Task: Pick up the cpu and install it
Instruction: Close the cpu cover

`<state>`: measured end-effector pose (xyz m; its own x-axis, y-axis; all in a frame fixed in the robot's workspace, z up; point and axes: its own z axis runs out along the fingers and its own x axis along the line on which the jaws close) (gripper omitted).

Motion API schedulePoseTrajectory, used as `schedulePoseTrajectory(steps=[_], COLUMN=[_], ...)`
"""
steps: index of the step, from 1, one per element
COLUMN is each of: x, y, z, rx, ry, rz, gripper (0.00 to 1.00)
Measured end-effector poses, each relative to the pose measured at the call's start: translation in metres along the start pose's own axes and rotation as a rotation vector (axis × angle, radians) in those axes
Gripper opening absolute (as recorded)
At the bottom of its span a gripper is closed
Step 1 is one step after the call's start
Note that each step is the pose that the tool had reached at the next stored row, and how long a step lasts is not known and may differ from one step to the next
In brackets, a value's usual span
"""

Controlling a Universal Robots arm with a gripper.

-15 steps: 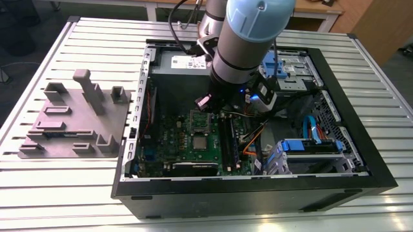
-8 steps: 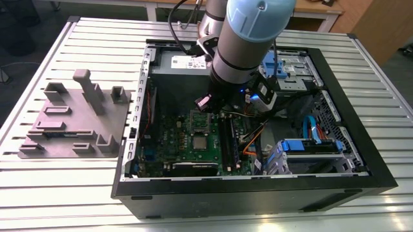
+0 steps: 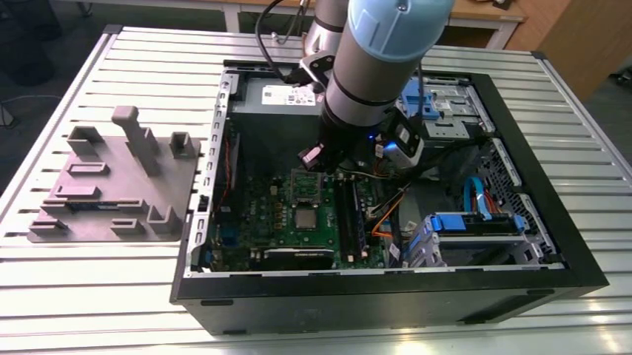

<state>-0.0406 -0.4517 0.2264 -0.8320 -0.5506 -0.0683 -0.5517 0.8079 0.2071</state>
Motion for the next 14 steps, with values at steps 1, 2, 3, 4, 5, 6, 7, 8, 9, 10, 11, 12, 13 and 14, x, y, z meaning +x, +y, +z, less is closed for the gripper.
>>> schedulePoseTrajectory(steps=[1, 2, 3, 4, 5, 6, 7, 8, 9, 10, 11, 12, 13, 14], x=[0.0, 0.0, 0.0, -0.0001, -0.0001, -0.0001, -0.0001, -0.0001, -0.0001, -0.0001, -0.0001, -0.0001, 0.0, -0.0001], y=[0.0001, 0.0001, 0.0002, 0.0002, 0.0002, 0.0003, 0.0003, 0.0004, 0.0005, 0.0006, 0.0007, 0.0008, 0.0009, 0.0012], z=[-0.0003, -0.0007, -0.0009, -0.0011, -0.0012, -0.0014, -0.0016, -0.0019, -0.0025, -0.0028, -0.0031, -0.0034, -0.0039, -0.005], rx=[-0.0003, -0.0005, -0.0008, -0.001, -0.0012, -0.0014, -0.0016, -0.0017, -0.0017, -0.002, -0.0023, -0.0026, -0.0027, -0.0031], ry=[0.0014, 0.0025, 0.0032, 0.0036, 0.004, 0.0046, 0.0052, 0.0059, 0.0067, 0.0072, 0.0077, 0.0083, 0.009, 0.0103], rz=[-0.006, -0.01, -0.014, -0.016, -0.018, -0.021, -0.024, -0.027, -0.029, -0.032, -0.035, -0.039, -0.041, -0.047], gripper=[0.1, 0.1, 0.1, 0.1, 0.1, 0.1, 0.1, 0.1, 0.1, 0.1, 0.1, 0.1, 0.1, 0.1])
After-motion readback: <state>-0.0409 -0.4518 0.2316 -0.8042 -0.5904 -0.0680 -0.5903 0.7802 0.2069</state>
